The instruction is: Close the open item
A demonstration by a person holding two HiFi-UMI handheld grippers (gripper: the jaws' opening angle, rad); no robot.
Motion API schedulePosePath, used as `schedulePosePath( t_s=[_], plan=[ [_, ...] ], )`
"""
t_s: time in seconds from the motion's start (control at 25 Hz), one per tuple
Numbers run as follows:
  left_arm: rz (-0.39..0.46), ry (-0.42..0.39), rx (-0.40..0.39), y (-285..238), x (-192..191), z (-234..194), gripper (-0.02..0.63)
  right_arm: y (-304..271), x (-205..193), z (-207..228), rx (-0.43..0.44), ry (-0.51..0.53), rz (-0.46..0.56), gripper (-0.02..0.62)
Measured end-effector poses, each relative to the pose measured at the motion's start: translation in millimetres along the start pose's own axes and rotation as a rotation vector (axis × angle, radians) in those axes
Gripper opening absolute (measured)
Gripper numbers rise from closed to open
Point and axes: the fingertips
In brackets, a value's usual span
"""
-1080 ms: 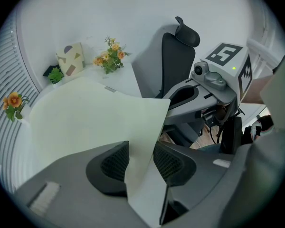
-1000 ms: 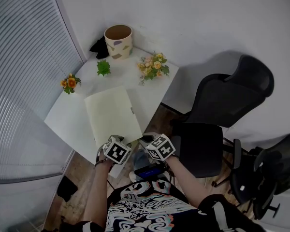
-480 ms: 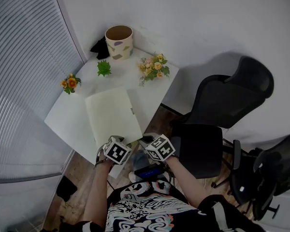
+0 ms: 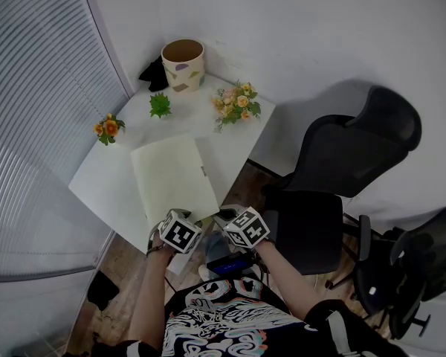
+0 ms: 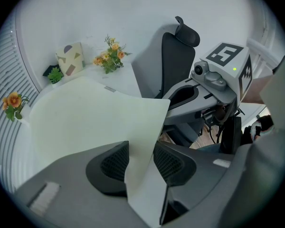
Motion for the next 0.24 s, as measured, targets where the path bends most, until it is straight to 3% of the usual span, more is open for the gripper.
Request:
schedulePosePath(
  t_s=[0.24],
  plan=[
    [-0.015, 0.003, 0.009, 0.7, -3.5, -0.9, 0.156, 0.5, -0.6, -0.1, 0.002, 0.0, 0.0, 0.002]
  ],
)
Point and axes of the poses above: the fingertips, and each gripper's own axes: y backward along the fingers, z to its right, x out of its top, and after that the axes turned 2 degrees about -y, right-handed
